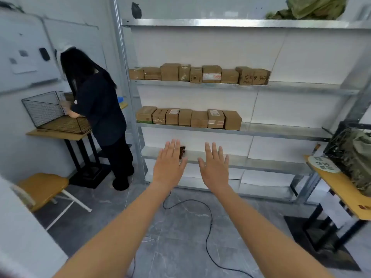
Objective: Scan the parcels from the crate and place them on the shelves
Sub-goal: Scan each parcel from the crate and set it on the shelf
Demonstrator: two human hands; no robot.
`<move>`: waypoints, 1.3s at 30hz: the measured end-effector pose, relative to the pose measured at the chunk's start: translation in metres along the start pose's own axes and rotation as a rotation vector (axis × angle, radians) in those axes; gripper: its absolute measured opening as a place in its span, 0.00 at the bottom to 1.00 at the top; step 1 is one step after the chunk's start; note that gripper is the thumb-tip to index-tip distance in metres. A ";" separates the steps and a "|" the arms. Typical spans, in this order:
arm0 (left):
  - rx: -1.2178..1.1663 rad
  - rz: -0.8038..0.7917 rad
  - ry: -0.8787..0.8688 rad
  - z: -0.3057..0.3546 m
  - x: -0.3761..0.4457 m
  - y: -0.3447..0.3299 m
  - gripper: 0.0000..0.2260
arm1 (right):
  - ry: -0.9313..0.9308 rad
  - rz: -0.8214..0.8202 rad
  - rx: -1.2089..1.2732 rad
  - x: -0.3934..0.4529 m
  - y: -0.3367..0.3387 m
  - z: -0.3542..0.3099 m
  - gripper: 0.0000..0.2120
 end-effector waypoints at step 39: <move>0.219 -0.134 0.290 -0.355 0.327 -0.193 0.29 | 0.122 -0.353 0.126 0.372 -0.383 -0.124 0.28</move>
Point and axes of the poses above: each hand's wrist, its own x-axis towards the middle knuckle, its own y-axis out of the back of the hand, z = x × y, the point moved 6 cm from there along x, towards the middle knuckle, and after that the axes turned 10 degrees about z, right-handed, at the moved point
